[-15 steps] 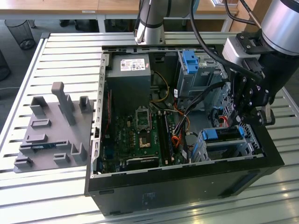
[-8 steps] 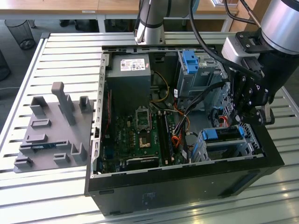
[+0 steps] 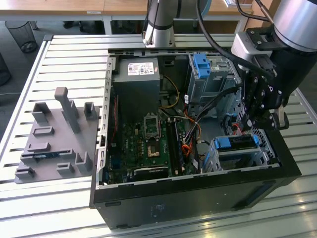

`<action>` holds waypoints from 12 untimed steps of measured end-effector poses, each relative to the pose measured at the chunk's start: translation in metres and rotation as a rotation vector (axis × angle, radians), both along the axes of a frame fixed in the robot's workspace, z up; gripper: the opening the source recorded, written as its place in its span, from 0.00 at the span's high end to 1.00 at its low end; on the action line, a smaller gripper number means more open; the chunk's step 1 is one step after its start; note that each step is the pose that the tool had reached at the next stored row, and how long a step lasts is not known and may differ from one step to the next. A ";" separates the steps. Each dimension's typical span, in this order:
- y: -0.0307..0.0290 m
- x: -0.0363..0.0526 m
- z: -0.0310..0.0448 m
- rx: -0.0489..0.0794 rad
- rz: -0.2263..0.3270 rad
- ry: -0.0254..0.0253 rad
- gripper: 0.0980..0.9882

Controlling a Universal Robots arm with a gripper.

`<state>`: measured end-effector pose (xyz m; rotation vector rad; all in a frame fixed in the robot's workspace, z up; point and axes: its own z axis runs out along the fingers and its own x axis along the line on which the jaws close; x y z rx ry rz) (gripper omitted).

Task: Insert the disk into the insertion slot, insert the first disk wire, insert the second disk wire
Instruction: 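Insert the second disk wire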

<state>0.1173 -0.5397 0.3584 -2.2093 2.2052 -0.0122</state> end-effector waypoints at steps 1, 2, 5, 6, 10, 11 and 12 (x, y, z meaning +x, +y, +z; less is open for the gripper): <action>0.0002 -0.0005 0.0020 0.000 0.000 0.0000 0.99; 0.0003 -0.0014 0.0033 0.000 0.000 0.0000 0.99; 0.0006 -0.0065 0.0037 0.001 0.000 0.0000 0.99; 0.0007 -0.0093 0.0037 0.001 0.000 0.0000 0.99; 0.0011 -0.0160 0.0037 0.003 0.001 0.0000 0.99; 0.0012 -0.0166 0.0039 0.003 0.001 0.0000 0.99; 0.0013 -0.0169 0.0046 0.003 0.001 0.0000 0.99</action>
